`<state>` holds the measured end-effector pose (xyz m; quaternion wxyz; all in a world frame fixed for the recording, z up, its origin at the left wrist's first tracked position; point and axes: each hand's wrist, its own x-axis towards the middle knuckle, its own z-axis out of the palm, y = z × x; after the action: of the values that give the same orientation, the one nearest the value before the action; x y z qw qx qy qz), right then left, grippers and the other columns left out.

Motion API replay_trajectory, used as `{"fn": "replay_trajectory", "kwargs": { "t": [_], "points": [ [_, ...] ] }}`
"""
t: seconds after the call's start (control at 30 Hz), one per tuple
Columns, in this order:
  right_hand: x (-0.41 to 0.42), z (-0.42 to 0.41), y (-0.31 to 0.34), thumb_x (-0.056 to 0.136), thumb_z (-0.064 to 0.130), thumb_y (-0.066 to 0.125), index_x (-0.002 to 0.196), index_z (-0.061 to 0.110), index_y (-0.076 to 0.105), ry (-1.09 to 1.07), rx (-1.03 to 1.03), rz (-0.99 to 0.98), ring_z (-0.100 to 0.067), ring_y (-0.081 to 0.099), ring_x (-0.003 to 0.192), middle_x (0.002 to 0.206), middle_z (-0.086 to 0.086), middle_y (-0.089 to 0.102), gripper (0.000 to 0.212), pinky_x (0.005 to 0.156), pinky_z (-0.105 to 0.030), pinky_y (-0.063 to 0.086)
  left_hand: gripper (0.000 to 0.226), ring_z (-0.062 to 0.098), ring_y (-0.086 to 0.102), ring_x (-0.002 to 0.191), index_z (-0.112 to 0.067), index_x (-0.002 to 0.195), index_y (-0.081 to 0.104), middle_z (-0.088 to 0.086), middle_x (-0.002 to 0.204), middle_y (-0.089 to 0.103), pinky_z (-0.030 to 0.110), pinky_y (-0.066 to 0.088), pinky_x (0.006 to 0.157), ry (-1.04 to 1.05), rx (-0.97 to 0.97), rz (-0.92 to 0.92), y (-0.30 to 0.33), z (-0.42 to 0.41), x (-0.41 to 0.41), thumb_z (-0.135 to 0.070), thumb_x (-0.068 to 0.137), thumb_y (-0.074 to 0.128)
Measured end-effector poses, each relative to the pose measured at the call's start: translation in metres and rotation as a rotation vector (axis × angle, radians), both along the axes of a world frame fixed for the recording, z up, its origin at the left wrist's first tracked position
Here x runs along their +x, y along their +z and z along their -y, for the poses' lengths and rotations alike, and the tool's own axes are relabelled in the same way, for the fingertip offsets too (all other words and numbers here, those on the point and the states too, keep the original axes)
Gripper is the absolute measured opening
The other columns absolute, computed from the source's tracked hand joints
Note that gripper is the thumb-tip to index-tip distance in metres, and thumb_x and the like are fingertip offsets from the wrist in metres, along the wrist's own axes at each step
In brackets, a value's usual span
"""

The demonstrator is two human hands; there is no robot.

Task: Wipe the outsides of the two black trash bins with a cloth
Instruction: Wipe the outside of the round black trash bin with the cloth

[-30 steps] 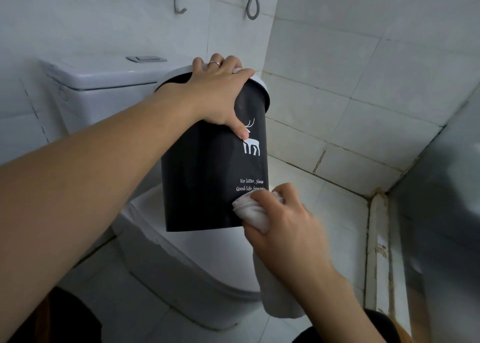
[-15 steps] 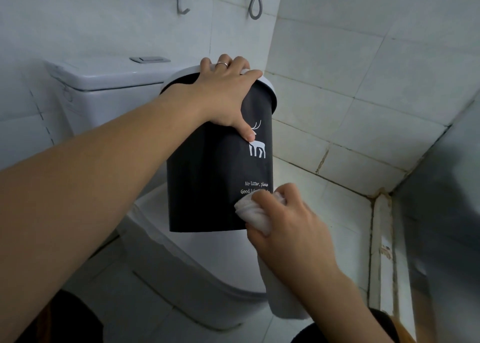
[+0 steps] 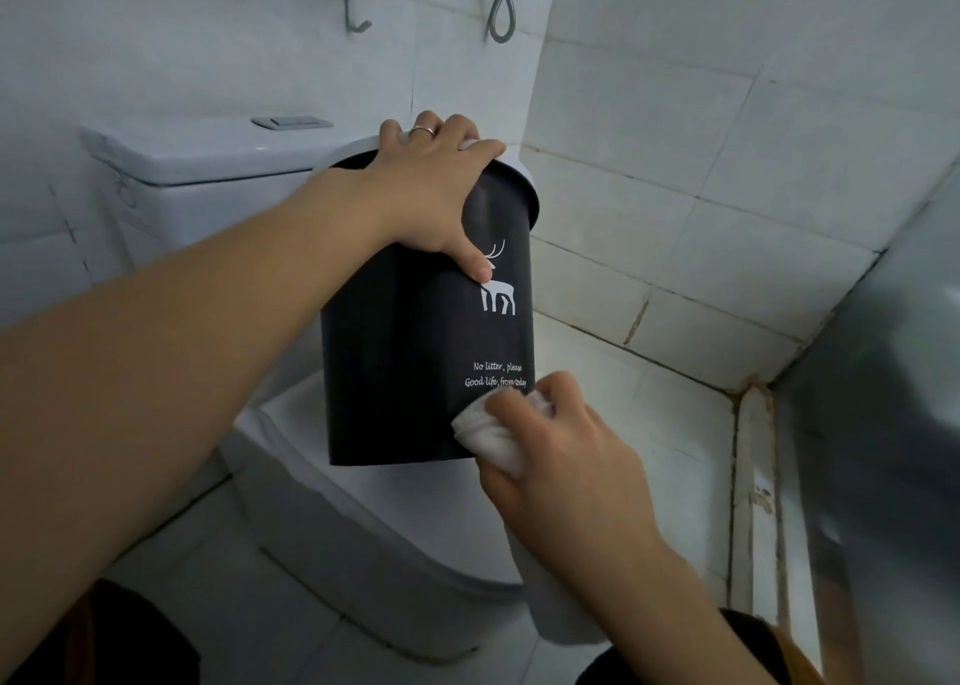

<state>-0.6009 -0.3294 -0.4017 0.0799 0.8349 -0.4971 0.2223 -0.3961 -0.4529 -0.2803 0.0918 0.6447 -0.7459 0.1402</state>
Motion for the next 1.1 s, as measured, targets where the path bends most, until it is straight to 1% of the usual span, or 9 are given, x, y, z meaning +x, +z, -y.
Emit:
{"fn": "replay_trajectory", "kwargs": {
  "t": [0.17,0.27,0.37,0.63,0.73,0.8,0.9,0.97,1.1],
  "points": [
    [-0.006,0.004,0.006,0.069,0.045,0.066,0.093,0.038,0.061,-0.027,0.015,-0.004,-0.019,0.057,0.062,0.092,0.006,0.050,0.025,0.043,-0.022,0.022,0.130,0.032,0.025,0.136,-0.030,0.152,0.021,0.002,0.149,0.027,0.052,0.021,0.109,-0.005,0.000,-0.009,0.000,-0.002,0.000,-0.078,0.046,0.077],
    [-0.001,0.024,0.023,0.081,0.046,0.060,0.107,0.037,0.058,-0.073,0.029,0.029,-0.024,0.058,0.077,0.102,0.006,0.045,0.027,0.054,-0.028,0.034,0.131,0.031,0.026,0.135,-0.030,0.152,0.020,0.001,0.148,0.027,0.050,0.022,0.108,-0.013,-0.013,-0.009,0.000,-0.004,0.000,-0.078,0.045,0.078],
    [0.004,0.043,0.031,0.085,0.048,0.057,0.110,0.037,0.056,-0.077,0.024,0.084,-0.024,0.058,0.083,0.104,0.006,0.043,0.028,0.058,-0.029,0.036,0.131,0.031,0.027,0.134,-0.031,0.152,0.020,0.001,0.147,0.028,0.049,0.023,0.107,-0.022,-0.023,-0.014,-0.001,-0.004,0.001,-0.078,0.045,0.079],
    [-0.005,0.016,-0.001,0.077,0.045,0.061,0.104,0.039,0.058,-0.008,0.072,0.097,-0.022,0.056,0.072,0.098,0.008,0.045,0.028,0.052,-0.027,0.032,0.133,0.030,0.025,0.136,-0.033,0.153,0.019,0.002,0.147,0.028,0.049,0.022,0.108,-0.013,-0.004,-0.051,0.003,-0.006,0.002,-0.072,0.043,0.083],
    [-0.014,0.009,-0.006,0.077,0.049,0.058,0.107,0.044,0.058,0.034,0.146,0.124,-0.017,0.057,0.077,0.100,0.013,0.045,0.031,0.058,-0.026,0.037,0.131,0.027,0.024,0.136,-0.033,0.153,0.022,0.000,0.143,0.030,0.046,0.020,0.111,-0.018,0.005,-0.144,0.005,-0.006,-0.003,-0.063,0.043,0.089],
    [-0.021,0.014,-0.003,0.079,0.051,0.057,0.109,0.045,0.057,0.032,0.131,0.184,-0.013,0.057,0.080,0.102,0.015,0.045,0.031,0.061,-0.024,0.039,0.118,0.025,0.025,0.136,-0.032,0.150,0.029,0.000,0.141,0.034,0.044,0.019,0.112,-0.004,-0.042,-0.251,0.006,-0.006,-0.007,-0.057,0.051,0.088],
    [-0.027,0.028,0.005,0.080,0.051,0.058,0.111,0.045,0.057,-0.017,0.080,0.244,-0.012,0.057,0.081,0.104,0.015,0.046,0.031,0.061,-0.028,0.046,0.080,0.024,0.029,0.135,-0.033,0.138,0.047,-0.001,0.135,0.044,0.041,0.019,0.111,0.011,-0.153,-0.411,0.005,-0.005,-0.014,-0.051,0.068,0.081],
    [-0.030,0.035,0.009,0.081,0.050,0.059,0.110,0.044,0.058,-0.042,0.084,0.274,-0.013,0.057,0.081,0.103,0.014,0.046,0.029,0.062,-0.031,0.048,0.056,0.024,0.034,0.132,-0.033,0.128,0.057,-0.003,0.123,0.049,0.040,0.020,0.109,-0.011,-0.186,-0.475,0.005,-0.003,-0.017,-0.047,0.077,0.076],
    [-0.034,0.044,0.012,0.084,0.049,0.060,0.108,0.044,0.057,-0.075,0.095,0.296,-0.010,0.054,0.081,0.103,0.014,0.046,0.025,0.065,-0.032,0.050,0.022,0.022,0.037,0.127,-0.033,0.108,0.063,-0.006,0.112,0.052,0.038,0.021,0.107,-0.053,-0.214,-0.603,0.005,0.001,-0.015,-0.038,0.087,0.068]
  ]
}}
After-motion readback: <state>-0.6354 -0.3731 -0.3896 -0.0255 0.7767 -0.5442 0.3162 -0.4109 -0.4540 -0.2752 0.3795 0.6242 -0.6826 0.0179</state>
